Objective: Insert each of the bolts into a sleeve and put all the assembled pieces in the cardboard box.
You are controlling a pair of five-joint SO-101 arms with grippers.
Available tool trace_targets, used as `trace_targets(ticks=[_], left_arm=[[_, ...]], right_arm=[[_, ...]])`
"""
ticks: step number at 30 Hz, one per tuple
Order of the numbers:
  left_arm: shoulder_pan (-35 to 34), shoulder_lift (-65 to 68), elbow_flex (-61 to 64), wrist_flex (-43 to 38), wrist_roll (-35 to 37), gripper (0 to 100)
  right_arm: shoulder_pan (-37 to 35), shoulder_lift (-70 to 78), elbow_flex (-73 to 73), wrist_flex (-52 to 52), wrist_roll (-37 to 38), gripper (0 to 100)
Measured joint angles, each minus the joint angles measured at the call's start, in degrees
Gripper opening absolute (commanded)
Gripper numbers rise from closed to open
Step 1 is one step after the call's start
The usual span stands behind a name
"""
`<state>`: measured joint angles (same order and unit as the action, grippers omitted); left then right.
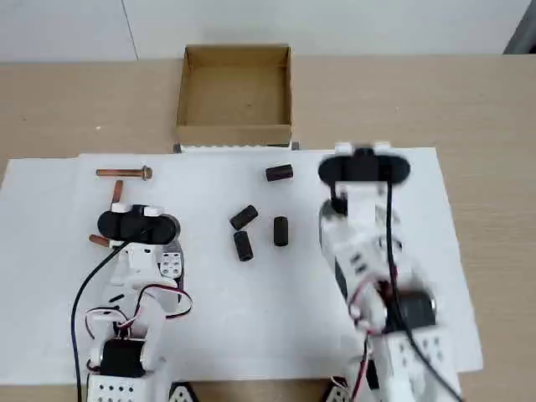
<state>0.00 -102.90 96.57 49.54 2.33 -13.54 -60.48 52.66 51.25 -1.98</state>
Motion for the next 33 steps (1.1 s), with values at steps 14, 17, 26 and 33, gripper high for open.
trace_targets(ticks=[14,17,26,33], left_arm=[[0.0,0.0,0.0,0.0,0.0,1],[0.0,0.0,0.0,0.0,0.0,1],[0.0,0.0,0.0,0.0,0.0,1],[0.0,0.0,0.0,0.0,0.0,1]], right_arm=[[-0.1,55.8,-39.6,-12.6,10.4,0.3],[-0.7,64.8,-48.7,-13.5,16.0,0.3],[-5.3,84.4,-70.3,-17.9,30.2,0.6],[-7.8,92.6,-76.4,-23.1,36.7,1.8]])
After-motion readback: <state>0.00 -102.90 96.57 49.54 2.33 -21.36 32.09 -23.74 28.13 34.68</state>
